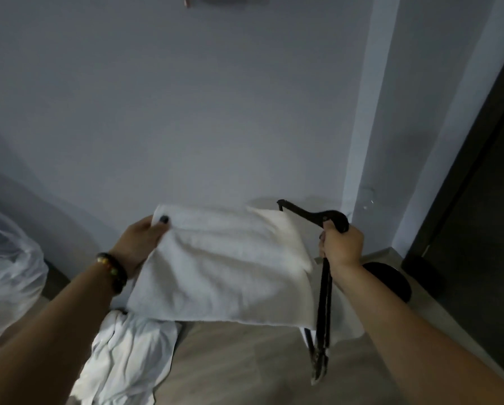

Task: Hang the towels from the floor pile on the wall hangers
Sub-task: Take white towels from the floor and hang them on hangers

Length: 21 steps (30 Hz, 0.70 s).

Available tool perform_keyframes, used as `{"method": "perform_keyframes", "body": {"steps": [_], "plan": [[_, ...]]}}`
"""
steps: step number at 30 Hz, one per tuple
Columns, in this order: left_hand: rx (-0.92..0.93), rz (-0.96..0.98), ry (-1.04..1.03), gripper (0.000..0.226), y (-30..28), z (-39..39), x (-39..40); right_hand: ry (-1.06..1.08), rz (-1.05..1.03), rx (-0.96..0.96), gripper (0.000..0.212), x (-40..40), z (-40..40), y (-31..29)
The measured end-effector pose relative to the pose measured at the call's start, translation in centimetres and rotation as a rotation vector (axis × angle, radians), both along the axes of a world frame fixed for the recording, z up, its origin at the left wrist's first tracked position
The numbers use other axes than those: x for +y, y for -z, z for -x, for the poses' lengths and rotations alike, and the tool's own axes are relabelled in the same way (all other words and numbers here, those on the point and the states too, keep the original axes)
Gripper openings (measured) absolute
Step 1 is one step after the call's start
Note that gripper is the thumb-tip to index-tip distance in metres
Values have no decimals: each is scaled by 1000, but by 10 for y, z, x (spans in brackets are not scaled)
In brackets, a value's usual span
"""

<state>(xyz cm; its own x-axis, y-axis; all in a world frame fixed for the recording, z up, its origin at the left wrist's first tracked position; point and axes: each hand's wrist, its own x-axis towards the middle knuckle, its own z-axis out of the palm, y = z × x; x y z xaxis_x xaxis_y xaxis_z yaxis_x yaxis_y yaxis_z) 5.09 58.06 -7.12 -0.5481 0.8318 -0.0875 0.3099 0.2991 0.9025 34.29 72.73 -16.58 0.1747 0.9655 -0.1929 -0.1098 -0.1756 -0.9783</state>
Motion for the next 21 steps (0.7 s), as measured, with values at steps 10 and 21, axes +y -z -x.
{"method": "perform_keyframes", "body": {"steps": [10,21], "plan": [[-187,236,-231,33,167,9,-25,-308,-337,-511,30,10,35,-74],[-163,371,16,47,163,-10,2,-689,-474,-605,36,-22,65,-159]]}}
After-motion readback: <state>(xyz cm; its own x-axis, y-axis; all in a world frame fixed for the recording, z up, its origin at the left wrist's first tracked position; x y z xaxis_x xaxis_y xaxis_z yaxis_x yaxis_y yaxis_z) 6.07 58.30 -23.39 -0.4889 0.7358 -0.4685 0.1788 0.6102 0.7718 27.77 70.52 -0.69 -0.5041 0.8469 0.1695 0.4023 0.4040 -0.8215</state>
